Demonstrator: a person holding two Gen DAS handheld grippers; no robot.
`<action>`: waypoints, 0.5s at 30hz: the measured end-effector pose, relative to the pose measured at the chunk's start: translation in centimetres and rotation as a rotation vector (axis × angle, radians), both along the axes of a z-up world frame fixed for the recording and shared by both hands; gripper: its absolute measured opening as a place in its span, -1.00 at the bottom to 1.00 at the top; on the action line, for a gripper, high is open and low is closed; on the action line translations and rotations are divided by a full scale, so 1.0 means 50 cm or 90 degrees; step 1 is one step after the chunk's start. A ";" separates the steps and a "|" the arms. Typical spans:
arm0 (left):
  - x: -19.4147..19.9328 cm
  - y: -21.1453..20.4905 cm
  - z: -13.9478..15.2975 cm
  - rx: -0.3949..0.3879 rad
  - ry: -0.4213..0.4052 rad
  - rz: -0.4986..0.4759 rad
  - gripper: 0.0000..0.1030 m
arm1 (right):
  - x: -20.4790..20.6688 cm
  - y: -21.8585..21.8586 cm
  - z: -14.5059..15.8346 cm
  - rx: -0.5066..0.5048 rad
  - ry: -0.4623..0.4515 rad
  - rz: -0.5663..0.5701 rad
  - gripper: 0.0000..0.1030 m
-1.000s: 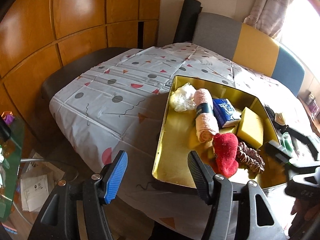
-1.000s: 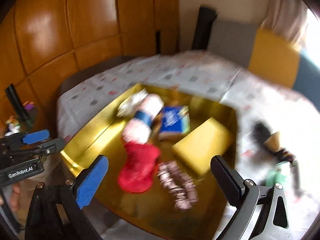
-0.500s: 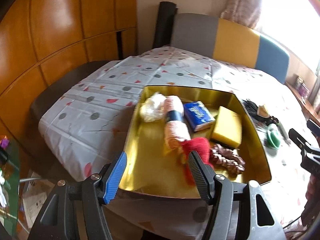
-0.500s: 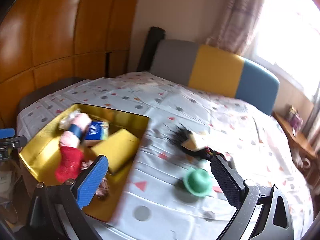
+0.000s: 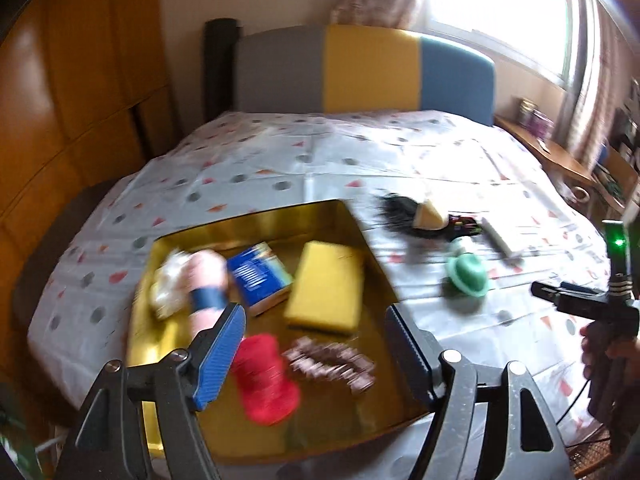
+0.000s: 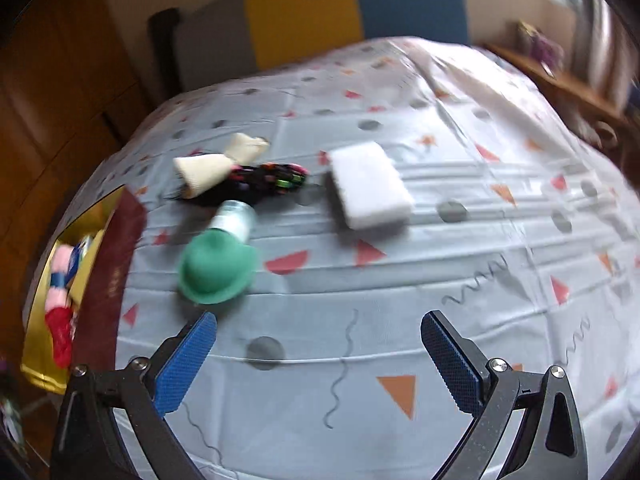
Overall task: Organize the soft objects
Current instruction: 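Grasp the beige mesh pouch with the left gripper and lift it toward the tray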
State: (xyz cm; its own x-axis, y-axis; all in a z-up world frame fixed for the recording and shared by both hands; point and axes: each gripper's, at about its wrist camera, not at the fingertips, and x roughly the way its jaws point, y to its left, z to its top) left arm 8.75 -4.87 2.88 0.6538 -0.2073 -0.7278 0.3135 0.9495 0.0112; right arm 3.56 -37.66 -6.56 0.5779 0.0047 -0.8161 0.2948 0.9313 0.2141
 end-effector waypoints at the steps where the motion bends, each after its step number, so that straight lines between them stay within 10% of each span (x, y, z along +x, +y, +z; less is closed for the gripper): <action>1: 0.010 -0.017 0.000 -0.003 0.008 -0.010 0.43 | 0.003 -0.009 -0.005 0.010 0.009 -0.010 0.99; 15: 0.162 -0.305 -0.033 0.058 0.061 -0.133 0.43 | -0.011 -0.045 0.029 0.064 -0.008 -0.059 0.99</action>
